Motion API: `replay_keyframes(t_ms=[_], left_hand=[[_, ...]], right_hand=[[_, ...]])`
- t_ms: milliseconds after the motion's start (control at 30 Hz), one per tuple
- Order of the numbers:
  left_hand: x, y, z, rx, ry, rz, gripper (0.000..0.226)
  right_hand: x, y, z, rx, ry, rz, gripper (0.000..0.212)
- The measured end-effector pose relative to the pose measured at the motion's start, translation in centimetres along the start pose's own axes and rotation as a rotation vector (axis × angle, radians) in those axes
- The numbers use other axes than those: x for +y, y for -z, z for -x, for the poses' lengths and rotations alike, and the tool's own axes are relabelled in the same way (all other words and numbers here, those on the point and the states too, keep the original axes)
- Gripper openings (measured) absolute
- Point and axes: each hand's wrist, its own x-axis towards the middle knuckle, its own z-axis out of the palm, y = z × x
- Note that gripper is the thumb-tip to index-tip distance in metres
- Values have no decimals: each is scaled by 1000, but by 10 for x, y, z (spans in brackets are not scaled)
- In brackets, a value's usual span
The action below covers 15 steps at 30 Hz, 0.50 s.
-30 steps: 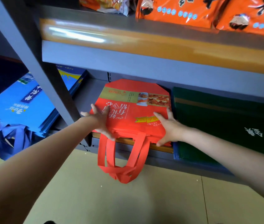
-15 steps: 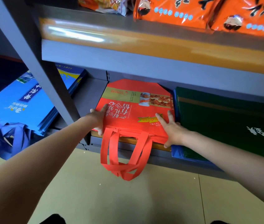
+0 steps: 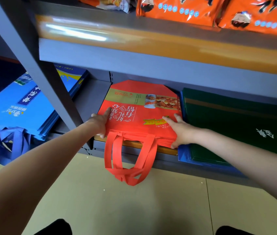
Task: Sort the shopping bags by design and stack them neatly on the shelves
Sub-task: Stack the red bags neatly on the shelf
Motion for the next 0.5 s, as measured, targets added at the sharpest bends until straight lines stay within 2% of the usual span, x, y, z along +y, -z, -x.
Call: replay_keyframes(t_ms=[100, 200, 333, 400, 467, 500], left_hand=[[4, 2, 7, -18, 16, -65, 119], [15, 13, 25, -19, 8, -271, 128], [64, 14, 59, -28, -356, -419, 128], [93, 9, 67, -64, -512, -420, 128], [115, 6, 65, -93, -555, -359, 129], [122, 4, 61, -88, -551, -323, 129]], right_hand=[[10, 24, 19, 9, 95, 21, 101], [30, 36, 45, 32, 134, -105, 74], [51, 4, 70, 97, 178, -5, 55], [54, -16, 79, 255, 359, 124, 40], [57, -28, 79, 349, 519, 276, 37], [57, -31, 77, 348, 538, 334, 42]])
